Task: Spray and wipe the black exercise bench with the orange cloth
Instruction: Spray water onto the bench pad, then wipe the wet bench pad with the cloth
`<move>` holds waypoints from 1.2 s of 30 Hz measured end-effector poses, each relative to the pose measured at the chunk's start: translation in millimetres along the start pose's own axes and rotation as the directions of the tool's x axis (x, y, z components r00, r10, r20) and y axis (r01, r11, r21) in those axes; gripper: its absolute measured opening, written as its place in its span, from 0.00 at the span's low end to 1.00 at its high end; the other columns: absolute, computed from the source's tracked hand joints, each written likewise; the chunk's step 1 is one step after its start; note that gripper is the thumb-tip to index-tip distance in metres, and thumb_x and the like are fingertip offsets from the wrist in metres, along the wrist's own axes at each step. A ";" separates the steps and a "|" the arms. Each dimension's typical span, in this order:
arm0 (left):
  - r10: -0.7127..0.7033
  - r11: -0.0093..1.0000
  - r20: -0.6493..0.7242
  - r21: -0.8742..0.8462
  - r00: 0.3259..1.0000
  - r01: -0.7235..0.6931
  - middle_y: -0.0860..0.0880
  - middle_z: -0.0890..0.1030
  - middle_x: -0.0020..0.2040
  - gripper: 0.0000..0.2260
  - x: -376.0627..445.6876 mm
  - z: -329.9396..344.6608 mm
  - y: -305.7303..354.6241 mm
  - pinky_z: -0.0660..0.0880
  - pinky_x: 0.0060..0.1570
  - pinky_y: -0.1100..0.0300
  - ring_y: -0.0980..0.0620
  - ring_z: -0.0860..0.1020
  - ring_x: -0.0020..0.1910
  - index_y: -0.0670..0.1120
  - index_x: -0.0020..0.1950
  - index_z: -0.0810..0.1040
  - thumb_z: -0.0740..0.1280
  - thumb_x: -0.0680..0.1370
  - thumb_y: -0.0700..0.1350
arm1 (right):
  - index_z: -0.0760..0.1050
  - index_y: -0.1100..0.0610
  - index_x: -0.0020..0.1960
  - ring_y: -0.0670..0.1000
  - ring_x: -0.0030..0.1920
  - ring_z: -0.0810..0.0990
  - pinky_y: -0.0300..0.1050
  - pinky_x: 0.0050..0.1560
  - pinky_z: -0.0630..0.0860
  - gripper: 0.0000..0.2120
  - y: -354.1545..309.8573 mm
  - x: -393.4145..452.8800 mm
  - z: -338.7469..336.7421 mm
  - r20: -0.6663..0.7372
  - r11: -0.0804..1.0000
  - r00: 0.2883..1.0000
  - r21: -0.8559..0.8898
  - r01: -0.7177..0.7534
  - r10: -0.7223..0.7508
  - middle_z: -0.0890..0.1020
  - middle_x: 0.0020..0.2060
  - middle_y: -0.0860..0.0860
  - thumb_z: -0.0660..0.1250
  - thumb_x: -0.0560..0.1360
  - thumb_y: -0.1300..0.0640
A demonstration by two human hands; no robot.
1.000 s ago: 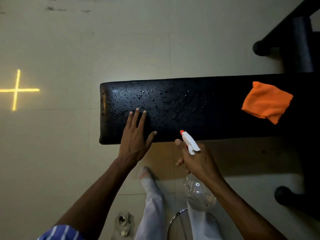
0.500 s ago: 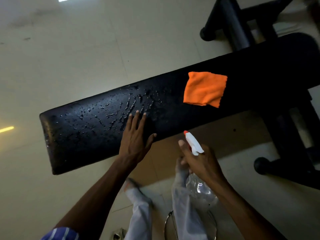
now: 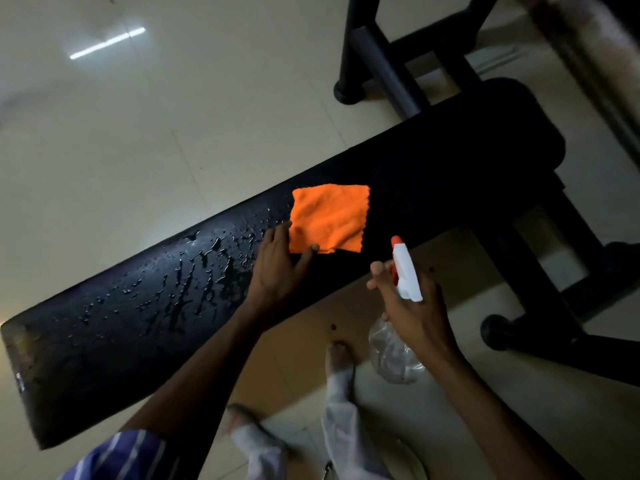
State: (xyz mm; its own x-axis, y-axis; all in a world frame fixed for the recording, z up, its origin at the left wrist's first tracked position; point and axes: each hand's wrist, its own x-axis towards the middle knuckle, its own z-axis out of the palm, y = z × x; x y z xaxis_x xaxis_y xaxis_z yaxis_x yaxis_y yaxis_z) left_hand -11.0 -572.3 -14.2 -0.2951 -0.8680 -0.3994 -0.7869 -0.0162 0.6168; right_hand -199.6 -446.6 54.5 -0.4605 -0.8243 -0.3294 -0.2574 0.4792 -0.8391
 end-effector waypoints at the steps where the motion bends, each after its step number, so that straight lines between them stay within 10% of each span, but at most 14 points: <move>1: -0.028 0.999 0.001 -0.036 1.000 0.028 0.41 0.73 0.70 0.30 12.4 0.8 8.3 0.73 0.66 0.46 0.42 0.73 0.68 0.42 0.76 0.67 0.67 0.81 0.59 | 0.74 0.52 0.57 0.43 0.34 0.81 0.49 0.42 0.80 0.20 0.3 11.2 -5.5 -0.007 1.000 1.000 0.004 0.020 -0.020 0.86 0.37 0.46 0.68 0.78 0.37; 5: -0.217 0.962 -0.109 -0.192 0.970 0.194 0.37 0.76 0.64 0.28 54.3 3.5 28.2 0.74 0.63 0.45 0.39 0.76 0.63 0.37 0.69 0.71 0.72 0.79 0.56 | 0.74 0.44 0.47 0.43 0.34 0.80 0.30 0.38 0.72 0.13 -1.0 51.6 -19.8 -0.065 0.991 0.989 -0.030 0.130 -0.132 0.80 0.34 0.44 0.71 0.76 0.37; 11: -0.440 0.809 0.052 -0.410 0.896 0.421 0.50 0.66 0.27 0.24 87.3 -1.1 41.1 0.57 0.29 0.56 0.51 0.63 0.27 0.48 0.29 0.68 0.77 0.75 0.55 | 0.72 0.43 0.49 0.57 0.43 0.84 0.63 0.53 0.83 0.13 -17.6 101.7 -19.0 -0.070 0.963 0.968 0.109 0.248 -0.241 0.80 0.42 0.45 0.72 0.76 0.37; 21: -0.255 0.591 -0.015 -0.794 0.967 0.144 0.48 0.82 0.49 0.03 38.2 -53.7 16.7 0.74 0.43 0.53 0.50 0.79 0.46 0.50 0.52 0.77 0.71 0.81 0.45 | 0.75 0.57 0.50 0.42 0.46 0.82 0.38 0.53 0.79 0.11 -43.4 155.3 26.4 -0.037 0.911 0.921 0.138 0.389 -0.388 0.80 0.43 0.45 0.75 0.79 0.53; 24: -0.229 0.600 -0.039 -0.793 0.973 0.109 0.50 0.84 0.51 0.04 17.3 -71.4 0.4 0.78 0.41 0.55 0.53 0.82 0.45 0.47 0.54 0.76 0.70 0.82 0.43 | 0.75 0.59 0.50 0.45 0.49 0.83 0.48 0.57 0.83 0.09 -44.9 159.7 39.8 -0.013 0.909 0.923 0.172 0.380 -0.384 0.82 0.46 0.51 0.75 0.79 0.57; 28: -0.297 0.572 -0.036 -0.807 0.954 0.147 0.47 0.85 0.48 0.10 -5.9 -76.1 -9.8 0.79 0.37 0.56 0.50 0.83 0.43 0.42 0.60 0.74 0.70 0.82 0.43 | 0.77 0.65 0.58 0.56 0.58 0.84 0.58 0.65 0.81 0.21 -36.9 156.7 41.5 0.026 0.953 0.955 0.069 0.294 -0.296 0.84 0.58 0.56 0.79 0.76 0.52; 33: -0.306 0.518 0.024 -0.835 0.952 0.187 0.43 0.85 0.47 0.15 -34.0 -82.4 -11.3 0.79 0.48 0.41 0.41 0.83 0.47 0.43 0.62 0.72 0.71 0.79 0.46 | 0.67 0.62 0.77 0.49 0.67 0.76 0.35 0.67 0.74 0.45 -16.1 130.6 32.4 -0.010 0.966 0.967 -0.043 0.256 -0.256 0.76 0.69 0.55 0.85 0.68 0.49; 36: -0.244 0.453 0.055 -0.877 0.968 0.164 0.50 0.86 0.41 0.10 -49.7 -89.7 -5.6 0.81 0.38 0.53 0.50 0.85 0.42 0.45 0.59 0.72 0.69 0.81 0.42 | 0.64 0.56 0.79 0.49 0.74 0.70 0.32 0.67 0.70 0.47 0.1 88.5 34.1 -0.118 0.999 0.993 0.036 -0.030 0.034 0.71 0.77 0.54 0.82 0.68 0.42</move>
State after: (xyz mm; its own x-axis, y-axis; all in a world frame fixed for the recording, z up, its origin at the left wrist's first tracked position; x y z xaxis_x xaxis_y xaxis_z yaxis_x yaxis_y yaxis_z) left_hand 56.7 -573.6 63.0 -0.1239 -0.8089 -0.5747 0.0704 -0.5849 0.8080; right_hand -211.4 -529.8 10.5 -0.5656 -0.7665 -0.3042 -0.2131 0.4922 -0.8440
